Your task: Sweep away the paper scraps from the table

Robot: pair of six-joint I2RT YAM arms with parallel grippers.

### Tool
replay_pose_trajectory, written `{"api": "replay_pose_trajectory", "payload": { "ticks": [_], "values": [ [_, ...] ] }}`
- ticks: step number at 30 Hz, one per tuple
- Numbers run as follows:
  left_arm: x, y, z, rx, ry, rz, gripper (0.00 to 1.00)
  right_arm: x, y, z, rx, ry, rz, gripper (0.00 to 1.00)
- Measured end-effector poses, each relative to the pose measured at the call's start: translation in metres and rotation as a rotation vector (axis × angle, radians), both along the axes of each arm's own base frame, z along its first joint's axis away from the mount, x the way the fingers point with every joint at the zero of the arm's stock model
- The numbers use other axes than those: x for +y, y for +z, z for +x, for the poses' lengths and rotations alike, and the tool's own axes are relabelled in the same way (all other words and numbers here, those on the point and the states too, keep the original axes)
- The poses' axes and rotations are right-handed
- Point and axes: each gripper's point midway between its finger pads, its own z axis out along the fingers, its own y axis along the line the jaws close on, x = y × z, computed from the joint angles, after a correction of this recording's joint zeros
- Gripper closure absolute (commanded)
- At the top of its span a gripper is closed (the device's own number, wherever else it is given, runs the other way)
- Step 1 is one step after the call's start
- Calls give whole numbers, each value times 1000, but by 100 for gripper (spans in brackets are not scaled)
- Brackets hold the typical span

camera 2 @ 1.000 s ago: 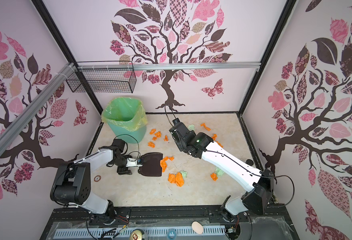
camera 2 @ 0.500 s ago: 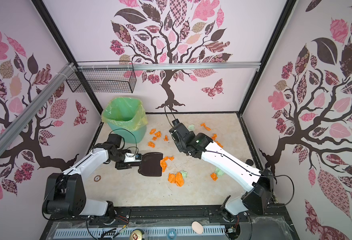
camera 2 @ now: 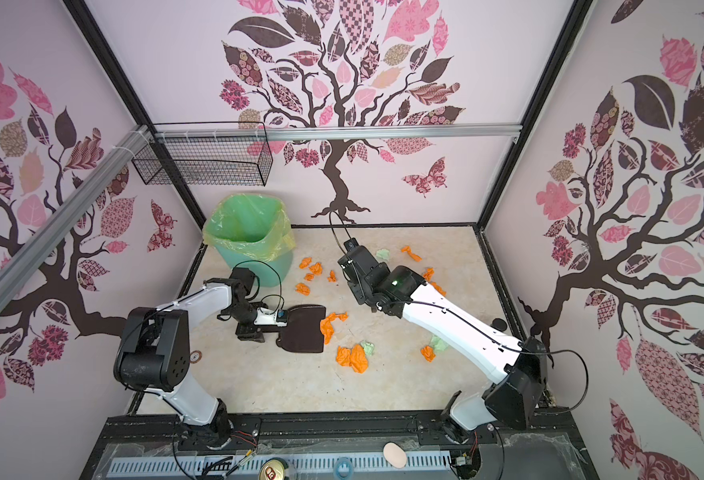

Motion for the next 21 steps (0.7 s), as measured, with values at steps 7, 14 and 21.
{"api": "replay_pose_trajectory", "payload": {
  "ticks": [7,14,21],
  "values": [
    [1,-6,7,-26,-1,18,47,1,0,-1,4,5,4,96],
    [0,-7,4,-20,6,17,64,3,-1,-1,11,13,13,96],
    [-1,-4,1,-61,30,6,82,6,-8,-2,23,9,34,96]
  ]
}}
